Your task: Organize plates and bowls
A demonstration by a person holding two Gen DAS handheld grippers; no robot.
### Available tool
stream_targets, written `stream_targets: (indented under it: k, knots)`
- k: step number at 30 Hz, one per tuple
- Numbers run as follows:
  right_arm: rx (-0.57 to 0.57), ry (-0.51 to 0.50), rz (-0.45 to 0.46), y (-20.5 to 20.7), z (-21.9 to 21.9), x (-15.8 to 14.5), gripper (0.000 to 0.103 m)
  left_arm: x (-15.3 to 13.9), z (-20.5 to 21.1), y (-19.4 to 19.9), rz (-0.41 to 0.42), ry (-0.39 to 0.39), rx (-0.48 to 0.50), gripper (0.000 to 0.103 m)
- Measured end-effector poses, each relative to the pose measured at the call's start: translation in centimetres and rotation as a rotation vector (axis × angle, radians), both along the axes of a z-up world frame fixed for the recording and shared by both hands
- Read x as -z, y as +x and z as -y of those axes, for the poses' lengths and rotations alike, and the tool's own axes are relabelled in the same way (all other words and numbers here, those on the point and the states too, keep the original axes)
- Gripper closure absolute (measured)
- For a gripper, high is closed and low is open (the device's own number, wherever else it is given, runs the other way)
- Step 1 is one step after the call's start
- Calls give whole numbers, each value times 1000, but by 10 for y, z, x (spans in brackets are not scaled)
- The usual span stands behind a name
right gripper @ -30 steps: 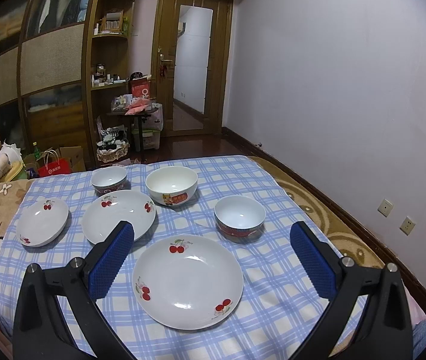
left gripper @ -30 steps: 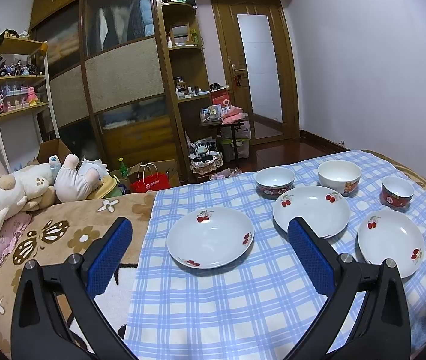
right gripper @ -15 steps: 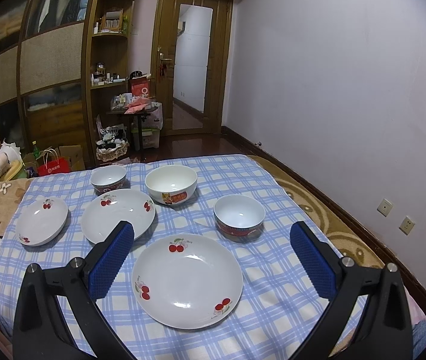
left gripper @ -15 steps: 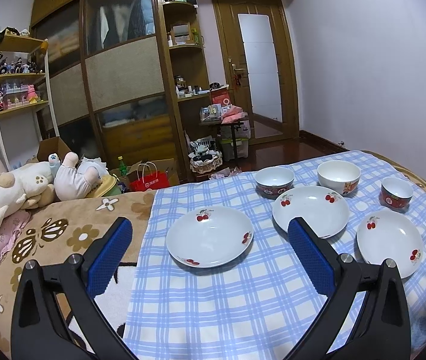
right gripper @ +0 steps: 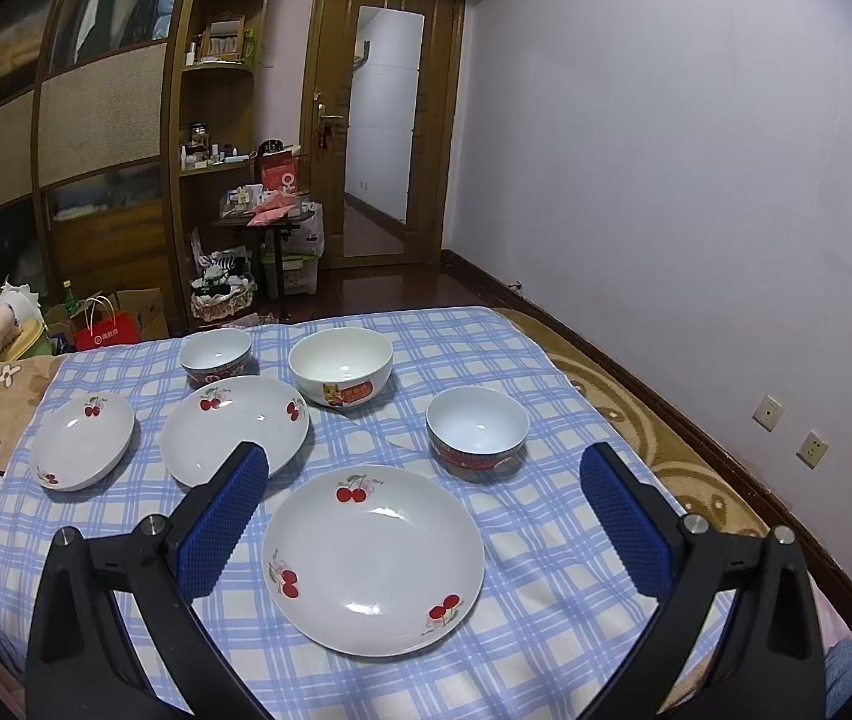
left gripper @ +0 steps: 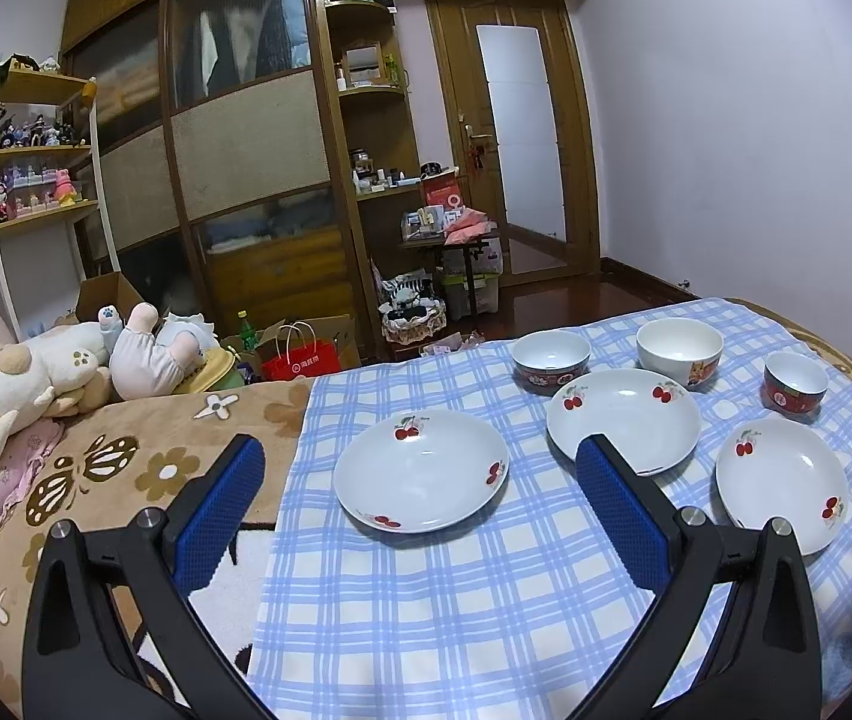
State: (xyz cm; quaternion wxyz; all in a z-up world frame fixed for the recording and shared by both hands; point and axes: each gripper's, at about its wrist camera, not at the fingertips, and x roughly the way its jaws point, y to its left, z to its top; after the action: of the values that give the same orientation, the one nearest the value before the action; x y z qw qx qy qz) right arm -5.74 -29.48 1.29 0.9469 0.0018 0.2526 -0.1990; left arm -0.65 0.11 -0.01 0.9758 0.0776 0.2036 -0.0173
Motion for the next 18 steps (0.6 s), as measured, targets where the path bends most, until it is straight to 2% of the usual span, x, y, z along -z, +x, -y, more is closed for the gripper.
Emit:
stream_targets:
  k: [18]
  knots:
    - [1,-1,-2,0,0,0,0,2,0,0,-2,-2,5,1]
